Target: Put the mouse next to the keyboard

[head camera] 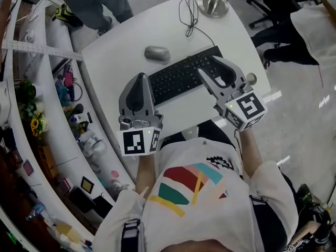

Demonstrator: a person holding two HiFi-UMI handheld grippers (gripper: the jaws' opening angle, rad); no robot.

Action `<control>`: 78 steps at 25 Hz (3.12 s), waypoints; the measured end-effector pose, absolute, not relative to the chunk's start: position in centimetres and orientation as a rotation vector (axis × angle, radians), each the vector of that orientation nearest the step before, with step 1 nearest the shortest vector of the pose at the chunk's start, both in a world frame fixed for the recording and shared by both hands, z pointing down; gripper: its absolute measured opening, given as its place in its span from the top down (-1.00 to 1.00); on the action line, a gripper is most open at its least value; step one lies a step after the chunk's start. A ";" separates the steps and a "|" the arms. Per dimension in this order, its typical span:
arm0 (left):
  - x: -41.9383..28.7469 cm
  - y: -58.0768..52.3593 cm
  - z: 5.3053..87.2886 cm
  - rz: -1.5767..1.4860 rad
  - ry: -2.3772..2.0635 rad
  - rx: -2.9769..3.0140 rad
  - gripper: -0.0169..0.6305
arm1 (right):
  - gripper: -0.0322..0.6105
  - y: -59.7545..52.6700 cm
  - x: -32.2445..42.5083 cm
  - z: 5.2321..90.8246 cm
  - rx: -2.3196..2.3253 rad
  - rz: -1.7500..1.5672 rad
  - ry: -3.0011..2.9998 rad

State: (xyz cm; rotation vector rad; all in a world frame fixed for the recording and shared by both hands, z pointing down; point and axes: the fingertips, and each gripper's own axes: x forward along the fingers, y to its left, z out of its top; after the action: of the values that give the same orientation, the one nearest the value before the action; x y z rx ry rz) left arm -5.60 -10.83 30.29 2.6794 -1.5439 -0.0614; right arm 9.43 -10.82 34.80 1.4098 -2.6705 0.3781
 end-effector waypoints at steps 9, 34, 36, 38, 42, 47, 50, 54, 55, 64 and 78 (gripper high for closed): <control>-9.1 -11.8 34.0 -0.028 -1.606 2.550 0.72 | 0.01 -19.3 -1.1 42.0 0.873 0.402 -2.635; -17.4 -11.1 39.4 -0.174 -1.667 2.323 0.54 | 0.01 -25.0 -7.9 57.9 0.510 0.346 -2.122; -17.3 -11.3 39.8 -0.170 -1.645 2.324 0.54 | 0.01 -25.0 -7.9 58.0 0.508 0.344 -2.125; -17.0 -11.5 40.1 -0.172 -1.621 2.330 0.54 | 0.01 -25.1 -8.0 58.0 0.515 0.348 -2.121; -16.4 -12.4 39.9 -0.162 -1.593 2.359 0.54 | 0.01 -25.5 -8.5 58.0 0.527 0.363 -2.088; -15.1 -12.8 39.4 -0.155 -1.541 2.398 0.54 | 0.01 -25.6 -8.2 57.7 0.572 0.362 -2.093; -14.3 -13.1 39.1 -0.153 -1.518 2.424 0.54 | 0.01 -26.6 -7.8 56.3 0.674 0.352 -2.130; -12.3 -13.3 39.1 -0.150 -1.445 2.474 0.54 | 0.01 -27.3 -5.9 53.2 0.799 0.404 -2.182; -11.7 -13.4 38.9 -0.153 -1.425 2.487 0.55 | 0.01 -27.3 -5.1 52.5 0.821 0.407 -2.184; -5.1 -13.5 38.2 -0.214 -1.188 2.564 0.55 | 0.01 -25.7 5.9 49.8 1.051 0.479 -2.114; 2.8 -12.7 39.7 -0.147 -0.955 2.619 0.55 | 0.01 -22.0 22.2 50.0 1.371 0.587 -1.948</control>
State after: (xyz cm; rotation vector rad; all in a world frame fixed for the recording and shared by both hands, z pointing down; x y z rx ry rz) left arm 2.82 -12.68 39.65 2.6190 -0.9551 -0.1474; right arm 22.23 -21.96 50.04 1.3713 -1.9481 0.5871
